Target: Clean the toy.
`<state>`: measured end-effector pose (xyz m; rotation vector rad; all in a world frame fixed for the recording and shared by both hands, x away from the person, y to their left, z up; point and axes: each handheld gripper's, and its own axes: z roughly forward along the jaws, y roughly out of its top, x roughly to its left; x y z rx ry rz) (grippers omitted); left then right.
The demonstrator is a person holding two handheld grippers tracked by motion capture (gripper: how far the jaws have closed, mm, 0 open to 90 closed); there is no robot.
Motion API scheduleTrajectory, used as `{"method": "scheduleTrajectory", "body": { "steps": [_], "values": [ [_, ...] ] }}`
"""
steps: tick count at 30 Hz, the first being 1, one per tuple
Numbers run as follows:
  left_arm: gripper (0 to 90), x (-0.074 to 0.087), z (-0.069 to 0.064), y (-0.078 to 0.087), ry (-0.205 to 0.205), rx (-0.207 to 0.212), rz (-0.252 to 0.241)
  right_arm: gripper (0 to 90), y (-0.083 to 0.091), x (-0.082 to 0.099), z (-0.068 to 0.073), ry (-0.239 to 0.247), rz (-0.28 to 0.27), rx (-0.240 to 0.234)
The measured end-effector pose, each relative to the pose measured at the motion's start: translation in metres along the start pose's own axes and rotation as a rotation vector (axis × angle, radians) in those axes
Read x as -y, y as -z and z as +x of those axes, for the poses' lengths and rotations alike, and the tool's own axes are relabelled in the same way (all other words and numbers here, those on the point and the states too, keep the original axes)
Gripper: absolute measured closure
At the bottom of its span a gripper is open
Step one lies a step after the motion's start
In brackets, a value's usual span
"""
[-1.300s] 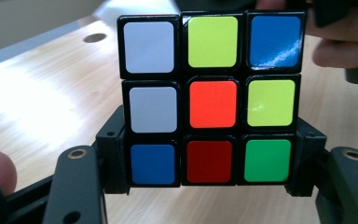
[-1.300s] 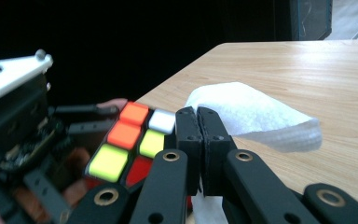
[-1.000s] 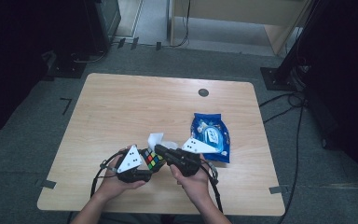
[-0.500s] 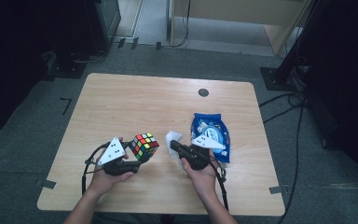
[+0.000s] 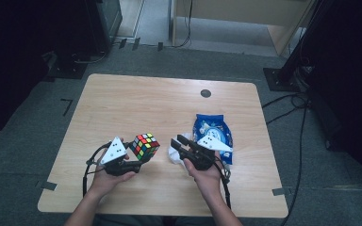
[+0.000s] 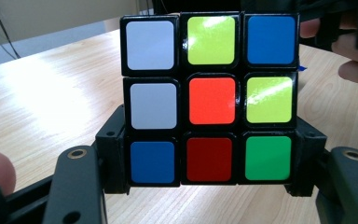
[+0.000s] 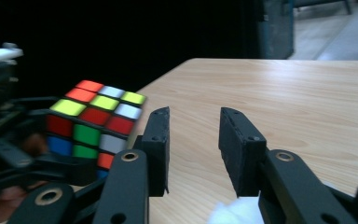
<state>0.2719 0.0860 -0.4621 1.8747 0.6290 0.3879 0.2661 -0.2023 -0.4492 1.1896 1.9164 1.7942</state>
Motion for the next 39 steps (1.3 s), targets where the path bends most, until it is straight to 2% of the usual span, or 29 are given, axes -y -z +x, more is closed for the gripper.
{"method": "scheduleTrajectory", "body": {
  "steps": [2,3,4,5,10,15,20,21,23,26,28,29,30,31,32,33,34,36,37,38,39],
  "values": [
    [34.1,0.0,-0.001,-0.001,-0.001,0.004,0.004,67.5,0.0,0.0,0.003,-0.006,-0.001,-0.013],
    [34.1,0.0,-0.003,-0.003,-0.015,0.011,0.014,75.1,-0.002,0.0,0.008,-0.013,0.003,-0.035],
    [34.1,0.0,-0.003,-0.003,-0.015,0.011,0.014,75.1,-0.002,0.0,0.008,-0.013,0.003,-0.035],
    [34.1,0.0,-0.007,-0.005,-0.027,0.025,0.017,79.1,-0.004,0.0,0.014,0.0,0.005,-0.043],
    [34.0,-0.001,-0.012,-0.006,-0.039,0.042,0.015,84.4,-0.009,0.005,0.019,0.028,0.039,-0.073],
    [34.0,-0.001,-0.012,-0.005,-0.037,0.04,0.007,88.6,-0.011,0.007,0.021,0.021,0.041,-0.075],
    [34.0,-0.001,-0.01,-0.004,-0.018,0.057,-0.014,90.0,-0.013,0.012,0.018,0.01,0.07,-0.075],
    [34.0,-0.001,-0.011,-0.004,-0.015,0.046,-0.016,90.0,-0.014,0.013,0.019,0.009,0.069,-0.076],
    [34.1,-0.001,-0.01,-0.005,-0.018,0.063,-0.013,90.0,-0.016,0.016,0.021,0.005,0.086,-0.084],
    [34.1,-0.001,-0.009,-0.005,-0.02,0.059,-0.005,90.0,-0.017,0.017,0.021,0.017,0.093,-0.075],
    [34.1,-0.002,-0.002,-0.004,0.038,0.059,-0.011,82.6,-0.017,0.017,0.017,0.02,0.098,-0.081],
    [34.1,-0.003,0.001,-0.003,0.064,0.058,-0.014,79.5,-0.017,0.017,0.016,0.042,0.093,-0.08],
    [34.1,-0.003,0.004,-0.002,0.088,0.052,-0.017,76.1,-0.017,0.018,0.016,0.085,0.096,-0.066],
    [34.1,-0.003,0.007,0.0,0.113,0.052,-0.022,71.6,-0.017,0.02,0.016,0.151,0.096,-0.054],
    [34.1,-0.003,0.007,0.0,0.113,0.052,-0.022,71.6,-0.017,0.02,0.016,0.151,0.096,-0.054],
    [34.1,-0.003,0.012,0.002,0.141,0.057,-0.029,61.4,-0.02,0.028,0.019,0.27,0.117,-0.054],
    [34.1,-0.003,0.015,0.003,0.167,0.06,-0.033,55.0,-0.022,0.03,0.021,0.297,0.124,-0.056],
    [34.1,-0.004,0.015,0.003,0.174,0.066,-0.03,46.0,-0.027,0.035,0.029,0.355,0.13,-0.056],
    [34.0,-0.005,0.013,0.002,0.174,0.062,-0.019,38.0,-0.03,0.037,0.034,0.38,0.129,-0.051],
    [34.1,-0.005,0.013,0.002,0.174,0.062,-0.019,31.6,-0.033,0.039,0.039,0.408,0.124,-0.033],
    [34.1,-0.007,0.011,0.0,0.187,0.071,-0.014,29.7,-0.036,0.041,0.044,0.441,0.118,-0.014]
  ]
}}
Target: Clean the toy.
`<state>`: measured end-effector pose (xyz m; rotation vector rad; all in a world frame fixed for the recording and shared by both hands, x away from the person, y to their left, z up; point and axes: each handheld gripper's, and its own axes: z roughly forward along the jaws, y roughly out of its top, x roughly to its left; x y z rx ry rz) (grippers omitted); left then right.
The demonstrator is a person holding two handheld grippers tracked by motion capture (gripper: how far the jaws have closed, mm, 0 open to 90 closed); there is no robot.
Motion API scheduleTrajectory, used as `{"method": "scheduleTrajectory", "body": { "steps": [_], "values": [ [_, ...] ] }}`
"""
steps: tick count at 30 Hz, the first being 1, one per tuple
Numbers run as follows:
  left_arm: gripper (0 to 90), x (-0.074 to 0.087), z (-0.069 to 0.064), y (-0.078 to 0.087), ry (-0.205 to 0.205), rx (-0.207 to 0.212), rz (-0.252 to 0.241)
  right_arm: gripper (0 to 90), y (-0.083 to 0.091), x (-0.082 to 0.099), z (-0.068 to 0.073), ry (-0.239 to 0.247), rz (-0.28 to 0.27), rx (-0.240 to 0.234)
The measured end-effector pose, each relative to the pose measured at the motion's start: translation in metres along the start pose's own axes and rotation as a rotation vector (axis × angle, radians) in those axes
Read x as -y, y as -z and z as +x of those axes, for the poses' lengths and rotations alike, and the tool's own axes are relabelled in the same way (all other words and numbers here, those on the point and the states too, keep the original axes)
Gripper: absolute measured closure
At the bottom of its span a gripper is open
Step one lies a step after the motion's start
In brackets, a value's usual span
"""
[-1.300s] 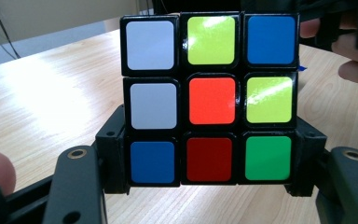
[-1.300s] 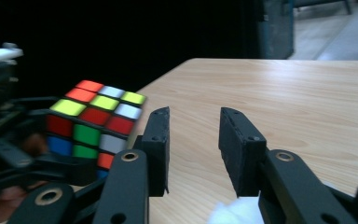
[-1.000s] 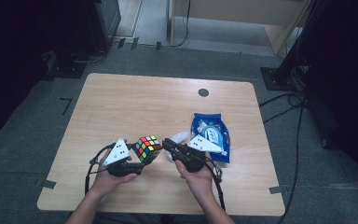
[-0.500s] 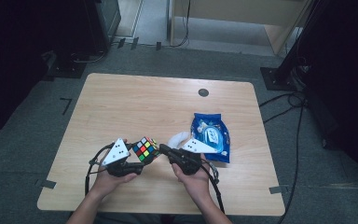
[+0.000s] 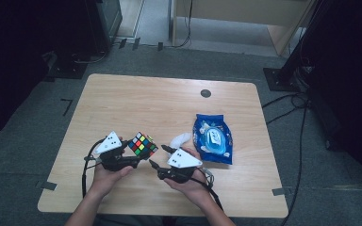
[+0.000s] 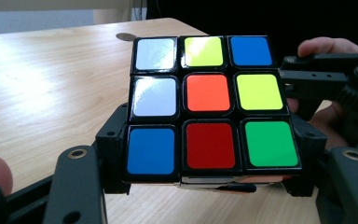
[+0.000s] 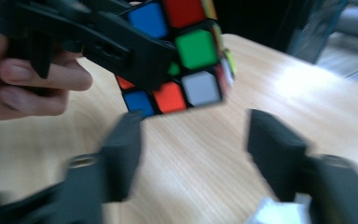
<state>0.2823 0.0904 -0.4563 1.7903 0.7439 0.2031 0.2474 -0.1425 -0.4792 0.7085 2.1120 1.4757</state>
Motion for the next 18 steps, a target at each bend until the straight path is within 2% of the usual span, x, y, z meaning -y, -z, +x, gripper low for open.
{"method": "scheduleTrajectory", "body": {
  "steps": [2,4,5,6,7,10,11,12,15,18],
  "values": [
    [34.0,-0.001,-0.002,-0.002,0.004,0.004,0.009,27.0,-0.004,0.0,0.009,0.064,-0.005,0.019],
    [34.0,-0.001,-0.004,-0.003,0.018,0.016,0.018,26.3,-0.006,0.001,0.015,0.115,-0.01,0.059],
    [34.0,-0.001,-0.004,-0.003,0.018,0.016,0.018,26.3,-0.006,0.001,0.015,0.115,-0.01,0.059],
    [34.0,-0.002,-0.005,-0.005,0.026,0.036,0.021,27.5,-0.007,0.001,0.017,0.138,-0.017,0.097],
    [34.0,-0.002,-0.006,-0.006,0.018,0.036,0.024,28.7,-0.007,0.002,0.017,0.146,-0.026,0.111],
    [34.0,-0.002,-0.008,-0.007,0.001,0.031,0.038,31.1,-0.006,0.002,0.017,0.184,-0.023,0.115],
    [34.0,-0.002,-0.008,-0.006,-0.002,0.026,0.039,33.3,-0.005,0.002,0.017,0.19,-0.017,0.109],
    [34.1,-0.002,-0.007,-0.006,0.001,0.039,0.042,33.8,-0.004,0.001,0.016,0.183,-0.014,0.097],
    [34.1,-0.002,-0.008,-0.006,-0.009,0.047,0.04,34.0,-0.002,0.001,0.01,0.136,-0.014,0.033],
    [34.1,-0.002,-0.008,-0.006,-0.005,0.045,0.042,33.9,-0.002,0.001,0.008,0.117,-0.014,0.018]
  ]
}}
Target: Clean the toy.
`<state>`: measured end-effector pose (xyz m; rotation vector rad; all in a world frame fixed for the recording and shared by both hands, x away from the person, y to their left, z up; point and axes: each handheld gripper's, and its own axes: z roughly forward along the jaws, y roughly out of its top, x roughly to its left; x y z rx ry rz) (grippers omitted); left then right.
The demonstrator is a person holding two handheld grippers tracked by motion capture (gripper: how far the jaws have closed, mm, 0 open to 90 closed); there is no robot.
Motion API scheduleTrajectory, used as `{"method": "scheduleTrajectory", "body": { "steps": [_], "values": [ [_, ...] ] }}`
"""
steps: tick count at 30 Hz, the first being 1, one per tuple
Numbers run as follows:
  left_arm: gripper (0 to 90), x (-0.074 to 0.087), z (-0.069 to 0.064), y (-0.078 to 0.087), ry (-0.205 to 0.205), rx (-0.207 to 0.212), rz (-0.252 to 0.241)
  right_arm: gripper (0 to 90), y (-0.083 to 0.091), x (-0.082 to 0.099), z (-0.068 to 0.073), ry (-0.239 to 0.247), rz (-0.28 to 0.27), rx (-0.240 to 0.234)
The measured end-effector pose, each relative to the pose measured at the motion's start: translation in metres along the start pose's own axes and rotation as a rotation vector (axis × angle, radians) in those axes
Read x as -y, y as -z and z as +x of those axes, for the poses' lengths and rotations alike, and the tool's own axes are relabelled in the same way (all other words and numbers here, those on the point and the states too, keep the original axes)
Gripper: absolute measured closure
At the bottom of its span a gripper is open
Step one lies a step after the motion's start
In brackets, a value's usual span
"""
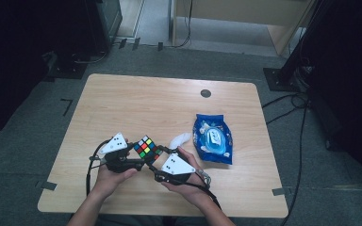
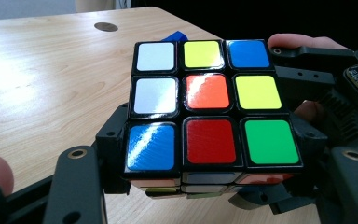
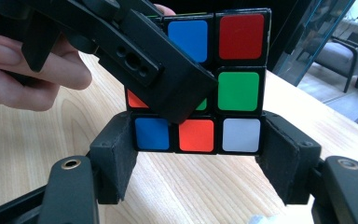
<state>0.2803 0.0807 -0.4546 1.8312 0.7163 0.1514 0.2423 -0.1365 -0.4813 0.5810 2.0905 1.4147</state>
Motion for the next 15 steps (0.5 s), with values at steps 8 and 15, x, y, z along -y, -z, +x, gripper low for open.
{"method": "scheduleTrajectory", "body": {
  "steps": [8,15],
  "values": [
    [34.0,-0.001,-0.003,-0.003,0.021,-0.011,0.014,33.3,-0.002,-0.003,0.011,0.045,-0.002,0.091],
    [34.0,-0.002,-0.005,-0.006,0.038,-0.028,0.023,34.3,-0.002,-0.002,0.012,-0.009,0.014,0.103]
  ]
}}
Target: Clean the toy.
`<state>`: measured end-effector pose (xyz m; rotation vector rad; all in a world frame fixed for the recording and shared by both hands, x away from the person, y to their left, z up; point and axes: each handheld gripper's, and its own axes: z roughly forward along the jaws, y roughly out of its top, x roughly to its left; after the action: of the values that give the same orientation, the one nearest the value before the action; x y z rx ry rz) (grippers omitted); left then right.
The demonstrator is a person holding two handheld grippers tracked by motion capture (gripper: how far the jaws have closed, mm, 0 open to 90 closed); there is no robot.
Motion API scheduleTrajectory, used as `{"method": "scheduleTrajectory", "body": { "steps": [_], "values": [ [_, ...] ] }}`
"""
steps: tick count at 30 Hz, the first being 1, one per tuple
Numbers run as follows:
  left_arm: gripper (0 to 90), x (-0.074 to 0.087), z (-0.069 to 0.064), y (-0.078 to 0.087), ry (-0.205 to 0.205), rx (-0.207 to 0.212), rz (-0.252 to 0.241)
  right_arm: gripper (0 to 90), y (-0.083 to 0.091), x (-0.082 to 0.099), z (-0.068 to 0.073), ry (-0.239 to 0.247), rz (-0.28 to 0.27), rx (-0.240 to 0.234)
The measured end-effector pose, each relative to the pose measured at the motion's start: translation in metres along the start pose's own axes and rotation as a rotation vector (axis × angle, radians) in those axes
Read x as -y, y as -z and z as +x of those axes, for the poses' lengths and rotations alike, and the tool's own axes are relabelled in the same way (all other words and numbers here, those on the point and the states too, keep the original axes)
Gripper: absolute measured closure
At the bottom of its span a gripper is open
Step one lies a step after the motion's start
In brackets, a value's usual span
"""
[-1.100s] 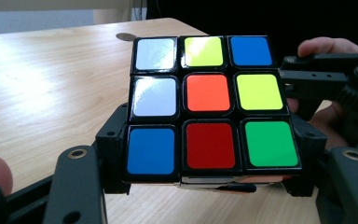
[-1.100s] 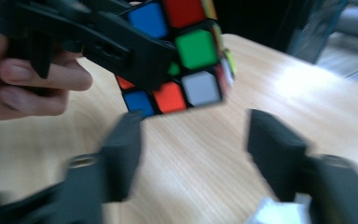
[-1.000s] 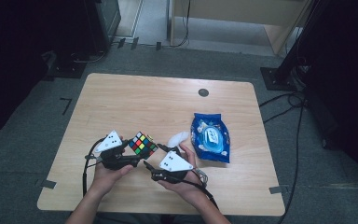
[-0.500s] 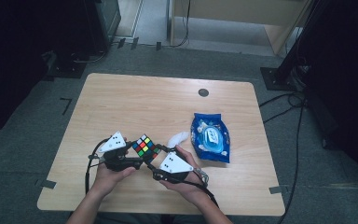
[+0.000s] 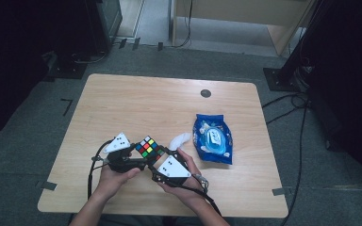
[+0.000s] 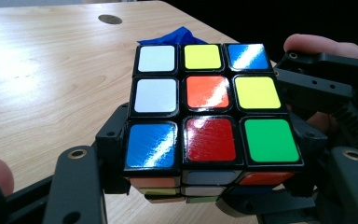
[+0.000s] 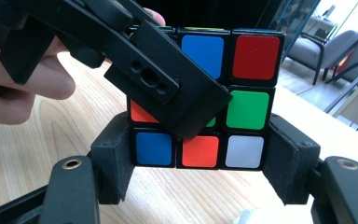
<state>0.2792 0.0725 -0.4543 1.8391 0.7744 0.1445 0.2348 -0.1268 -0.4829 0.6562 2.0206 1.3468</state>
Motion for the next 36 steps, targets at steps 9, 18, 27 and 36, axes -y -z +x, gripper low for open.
{"method": "scheduleTrajectory", "body": {
  "steps": [9,18,27,36],
  "values": [
    [34.0,0.001,-0.007,-0.007,0.012,0.001,0.021,33.5,-0.002,0.0,0.002,-0.026,-0.02,0.033],
    [30.2,-0.002,0.002,0.0,0.101,0.064,-0.044,34.7,0.0,0.002,-0.004,-0.076,-0.004,0.036],
    [29.0,-0.005,0.026,0.028,0.133,0.059,-0.164,34.7,0.011,0.003,-0.038,-0.235,-0.021,0.08],
    [31.3,0.013,0.005,-0.006,-0.118,-0.112,0.024,34.6,0.025,-0.008,-0.051,-0.364,-0.089,0.05]
  ]
}}
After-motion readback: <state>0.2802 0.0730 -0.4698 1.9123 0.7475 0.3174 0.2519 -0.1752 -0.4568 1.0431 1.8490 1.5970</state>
